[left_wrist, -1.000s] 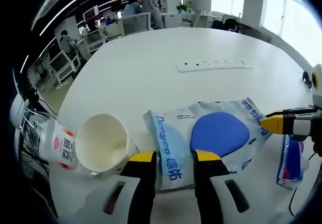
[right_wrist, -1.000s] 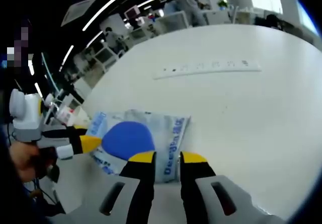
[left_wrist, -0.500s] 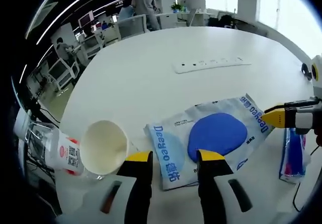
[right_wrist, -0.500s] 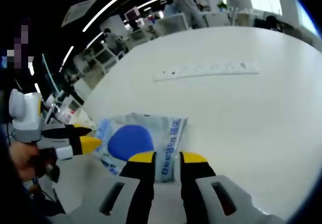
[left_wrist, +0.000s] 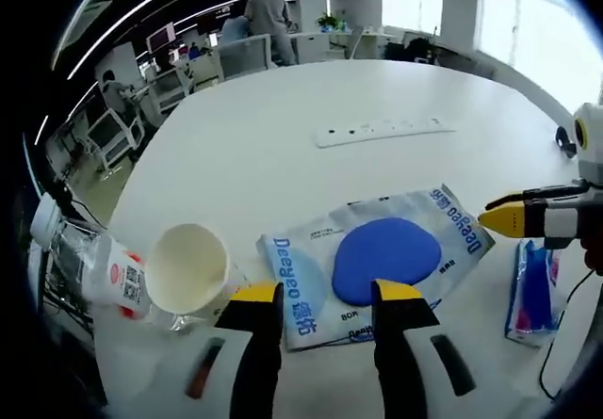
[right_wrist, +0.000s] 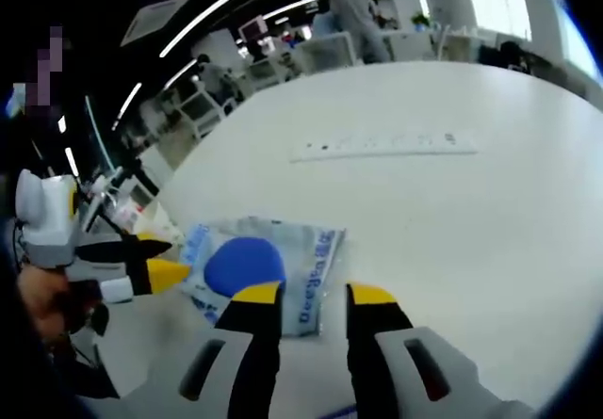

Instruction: Arrange the tabletop items into an orderly group along one side of the table until the central work area is clear of visible clutter.

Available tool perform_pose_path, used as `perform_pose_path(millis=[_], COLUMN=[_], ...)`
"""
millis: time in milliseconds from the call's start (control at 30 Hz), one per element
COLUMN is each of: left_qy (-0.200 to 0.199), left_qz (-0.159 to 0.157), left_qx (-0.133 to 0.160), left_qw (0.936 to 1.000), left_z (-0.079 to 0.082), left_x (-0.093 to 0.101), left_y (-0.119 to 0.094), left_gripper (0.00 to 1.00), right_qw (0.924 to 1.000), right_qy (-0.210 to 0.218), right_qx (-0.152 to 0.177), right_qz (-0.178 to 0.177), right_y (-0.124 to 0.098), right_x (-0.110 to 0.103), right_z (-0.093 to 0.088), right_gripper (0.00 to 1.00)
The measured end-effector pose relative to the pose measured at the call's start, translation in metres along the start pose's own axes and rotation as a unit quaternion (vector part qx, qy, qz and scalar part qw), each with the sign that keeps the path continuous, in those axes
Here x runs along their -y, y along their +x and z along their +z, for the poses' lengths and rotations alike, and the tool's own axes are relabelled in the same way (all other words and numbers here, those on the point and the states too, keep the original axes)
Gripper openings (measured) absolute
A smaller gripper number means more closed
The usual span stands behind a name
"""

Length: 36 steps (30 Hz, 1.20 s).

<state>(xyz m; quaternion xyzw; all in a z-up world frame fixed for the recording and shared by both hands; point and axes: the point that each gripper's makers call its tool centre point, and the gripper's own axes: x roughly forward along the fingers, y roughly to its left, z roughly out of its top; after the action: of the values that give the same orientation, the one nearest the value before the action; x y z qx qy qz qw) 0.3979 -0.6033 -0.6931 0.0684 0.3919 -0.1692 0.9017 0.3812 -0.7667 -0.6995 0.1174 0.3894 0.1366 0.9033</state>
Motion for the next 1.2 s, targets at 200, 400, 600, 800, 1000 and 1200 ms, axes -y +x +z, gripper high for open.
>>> perform_pose_path(millis=[200,400,600,800,1000,1200], left_qy=[-0.007,-0.013,-0.022,-0.029,-0.024,-0.018], left_qz=[-0.036,-0.045,-0.059,-0.089,-0.123,-0.142], left_qx=[0.062,0.085,0.099,0.124,0.162,0.178], left_qw=[0.9974,0.9953,0.9931,0.9878,0.9788,0.9735], left_z=[0.014,0.012,0.006,0.007,0.013,0.013], left_x=[0.011,0.010,0.011,0.020,0.033,0.041], left_y=[-0.012,-0.022,-0.030,-0.043,-0.064,-0.080], left_gripper=[0.40,0.41,0.46,0.55,0.64,0.68], right_qw=[0.9999,0.9996,0.9986,0.9964,0.9919,0.9876], right_qy=[-0.009,-0.014,-0.038,-0.066,-0.102,-0.130], right_qx=[0.014,0.022,0.029,0.035,0.047,0.052], right_qz=[0.006,0.008,0.021,0.039,0.060,0.072], right_y=[-0.009,-0.020,-0.029,-0.041,-0.057,-0.072], right_x=[-0.004,-0.003,-0.011,-0.022,-0.035,-0.044], right_z=[0.000,-0.006,-0.012,-0.018,-0.024,-0.028], right_gripper=[0.27,0.30,0.38,0.52,0.65,0.71])
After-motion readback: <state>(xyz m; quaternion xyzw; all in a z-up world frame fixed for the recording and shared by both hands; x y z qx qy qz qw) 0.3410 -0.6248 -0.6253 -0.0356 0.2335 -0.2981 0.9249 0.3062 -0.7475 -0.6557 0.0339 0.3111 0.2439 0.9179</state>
